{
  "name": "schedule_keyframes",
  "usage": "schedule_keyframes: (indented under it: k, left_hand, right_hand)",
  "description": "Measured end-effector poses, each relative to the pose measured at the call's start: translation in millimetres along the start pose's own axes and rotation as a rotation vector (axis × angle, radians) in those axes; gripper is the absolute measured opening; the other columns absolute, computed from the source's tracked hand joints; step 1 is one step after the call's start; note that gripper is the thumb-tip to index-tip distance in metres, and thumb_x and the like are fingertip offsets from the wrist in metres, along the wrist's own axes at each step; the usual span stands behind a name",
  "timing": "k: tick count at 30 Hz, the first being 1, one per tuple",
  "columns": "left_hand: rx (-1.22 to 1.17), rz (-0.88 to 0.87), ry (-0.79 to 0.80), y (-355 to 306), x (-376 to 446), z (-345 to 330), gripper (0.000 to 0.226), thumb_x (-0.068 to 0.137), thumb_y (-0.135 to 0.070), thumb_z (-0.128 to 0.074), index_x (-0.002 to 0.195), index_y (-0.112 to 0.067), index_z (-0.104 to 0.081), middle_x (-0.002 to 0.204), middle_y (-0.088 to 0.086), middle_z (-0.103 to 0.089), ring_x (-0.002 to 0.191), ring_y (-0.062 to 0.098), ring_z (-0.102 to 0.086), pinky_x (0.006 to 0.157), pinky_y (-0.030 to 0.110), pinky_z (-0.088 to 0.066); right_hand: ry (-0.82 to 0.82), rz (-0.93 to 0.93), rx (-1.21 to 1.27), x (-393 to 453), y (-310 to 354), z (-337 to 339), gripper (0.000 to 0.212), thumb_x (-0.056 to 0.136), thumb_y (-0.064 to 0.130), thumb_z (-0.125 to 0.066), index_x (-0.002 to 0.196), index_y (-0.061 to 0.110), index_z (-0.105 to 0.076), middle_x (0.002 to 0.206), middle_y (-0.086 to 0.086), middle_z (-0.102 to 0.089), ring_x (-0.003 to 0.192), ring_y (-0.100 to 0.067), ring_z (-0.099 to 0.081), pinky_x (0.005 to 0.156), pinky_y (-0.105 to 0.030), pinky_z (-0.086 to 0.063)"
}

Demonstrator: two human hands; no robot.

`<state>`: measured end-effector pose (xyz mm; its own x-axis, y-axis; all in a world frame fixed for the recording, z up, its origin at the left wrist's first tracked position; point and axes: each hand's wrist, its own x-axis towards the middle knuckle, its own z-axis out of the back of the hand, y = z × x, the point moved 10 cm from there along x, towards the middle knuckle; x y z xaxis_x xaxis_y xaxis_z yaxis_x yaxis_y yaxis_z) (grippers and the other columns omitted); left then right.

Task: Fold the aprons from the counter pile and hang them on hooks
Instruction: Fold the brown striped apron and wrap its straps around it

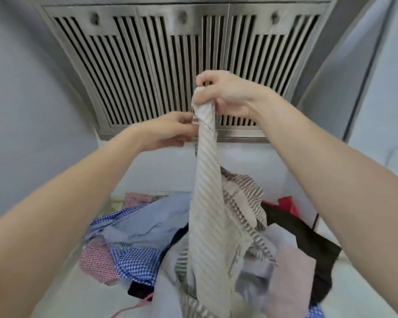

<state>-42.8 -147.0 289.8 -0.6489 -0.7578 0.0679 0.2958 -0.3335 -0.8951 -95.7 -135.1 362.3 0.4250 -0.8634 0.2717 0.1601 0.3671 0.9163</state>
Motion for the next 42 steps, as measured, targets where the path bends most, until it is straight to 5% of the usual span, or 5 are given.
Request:
schedule_keyframes:
  k: [11,22,30,35,42]
  left_hand:
    - [0.834,0.254,0.058,-53,13,-14,0.041,0.075,-0.056,-0.065,0.087,-0.017,-0.062,0.062,-0.003,-0.052,0.05,0.008,-0.042,0.05,0.02,-0.038]
    - [0.532,0.251,-0.021,-13,-20,-27,0.028,0.079,-0.028,-0.074,0.097,-0.013,-0.058,0.078,-0.002,-0.063,0.049,0.003,-0.056,0.049,0.015,-0.048]
    - [0.939,0.088,-0.5,-46,-33,50,0.022,0.084,-0.026,-0.065,0.07,-0.017,-0.051,0.073,0.002,-0.054,0.062,0.013,-0.049,0.054,0.025,-0.038]
    - [0.493,0.238,0.042,-11,-49,2,0.032,0.08,-0.04,-0.067,0.103,-0.018,-0.062,0.106,0.0,-0.066,0.097,0.015,-0.063,0.08,0.024,-0.05]
    - [0.781,0.202,-0.434,3,-47,72,0.016,0.086,-0.023,-0.063,0.078,-0.012,-0.054,0.08,0.005,-0.055,0.075,0.018,-0.053,0.064,0.026,-0.041]
  right_hand:
    - [-0.496,0.006,-1.228,-75,80,94,0.025,0.086,0.006,-0.057,0.109,0.007,-0.067,0.106,-0.01,-0.061,0.099,-0.022,-0.055,0.067,-0.019,-0.034]
    - [-0.789,0.257,-0.256,-93,102,109,0.023,0.091,0.002,-0.047,0.084,0.016,-0.064,0.086,-0.001,-0.061,0.085,-0.015,-0.061,0.077,-0.029,-0.054]
    - [-1.073,0.311,-0.888,-108,115,105,0.023,0.092,0.001,-0.038,0.101,0.007,-0.058,0.105,-0.004,-0.056,0.09,-0.011,-0.043,0.073,-0.023,-0.028]
    - [-0.974,0.291,-1.138,-109,108,96,0.022,0.097,0.005,-0.027,0.098,0.005,-0.048,0.082,-0.008,-0.05,0.069,-0.021,-0.041,0.056,-0.032,-0.028]
    - [-0.536,-0.219,-1.128,-70,59,86,0.045,0.088,0.057,-0.05,0.081,0.013,-0.046,0.077,-0.001,-0.047,0.06,-0.017,-0.043,0.054,-0.027,-0.038]
